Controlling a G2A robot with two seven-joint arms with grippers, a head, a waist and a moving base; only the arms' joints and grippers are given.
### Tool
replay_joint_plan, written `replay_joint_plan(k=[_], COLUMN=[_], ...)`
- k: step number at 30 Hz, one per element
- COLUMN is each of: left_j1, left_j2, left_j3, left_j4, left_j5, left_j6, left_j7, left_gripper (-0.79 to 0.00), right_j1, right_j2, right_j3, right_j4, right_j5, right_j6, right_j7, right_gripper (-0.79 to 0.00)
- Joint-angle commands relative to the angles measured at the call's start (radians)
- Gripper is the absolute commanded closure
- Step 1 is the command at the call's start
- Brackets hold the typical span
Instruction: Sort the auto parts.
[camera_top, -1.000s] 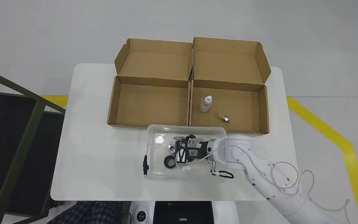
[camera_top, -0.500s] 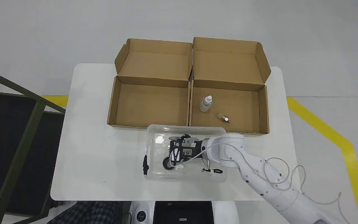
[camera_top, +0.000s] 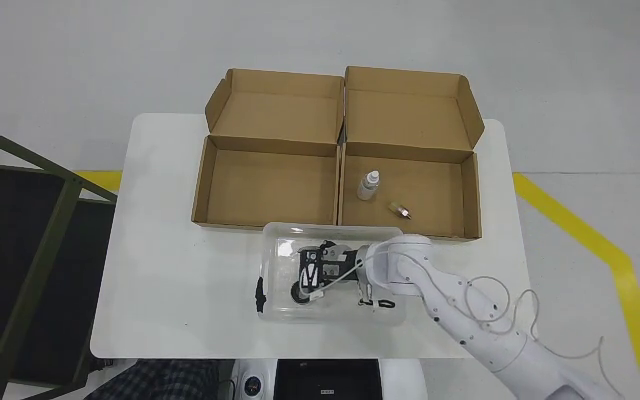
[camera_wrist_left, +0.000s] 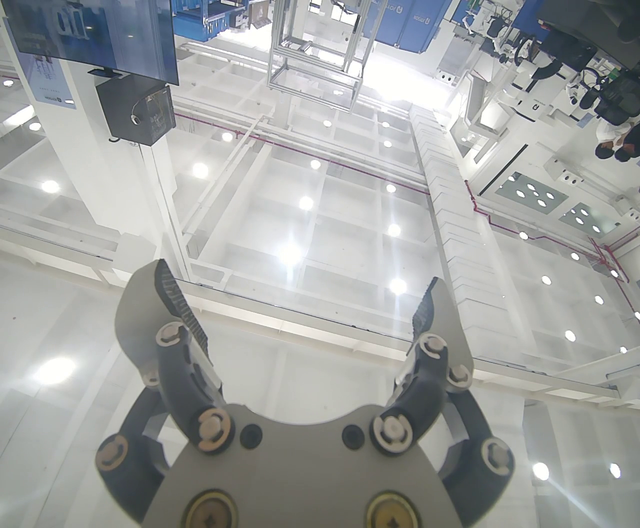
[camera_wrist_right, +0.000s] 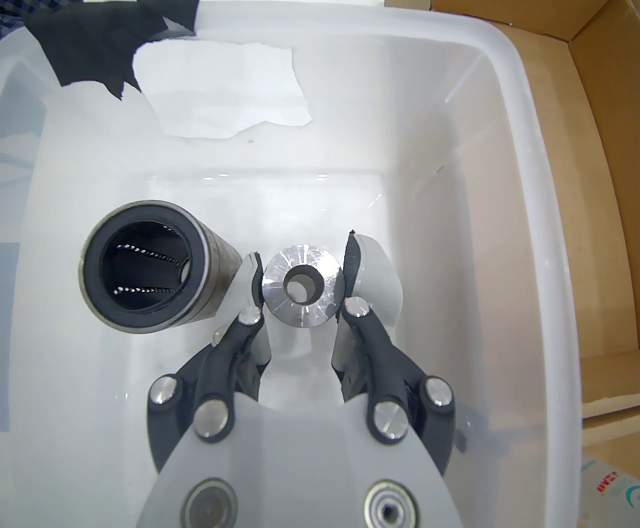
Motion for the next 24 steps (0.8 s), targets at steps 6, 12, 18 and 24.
replay_joint_plan(k=[6,12,18,24], left_j1=[0.0,0.0,0.0,0.0], left_j2=[0.0,0.0,0.0,0.0], left_j3=[0.0,0.0,0.0,0.0], left_j4=[0.0,0.0,0.0,0.0], left_j5=[0.0,0.0,0.0,0.0], left_j6=[0.0,0.0,0.0,0.0], left_j7=[0.0,0.0,0.0,0.0], left_gripper=[-0.785,-0.785,-0.785,-0.785], right_j1=[-0.006,-0.033,-0.072,-0.134], right_j2=[0.004,0.019,0.038,0.065], right_j3=[0.026,0.079,0.158,0.279], right_j4=[-0.026,-0.078,-0.146,-0.235], right_j5=[0.01,0.031,0.07,0.127], right_j6=[-0.021,-0.045,-0.052,-0.067], right_j7=[0.002,0.0,-0.013,-0.016], right_gripper=[0.0,0.0,0.0,0.0])
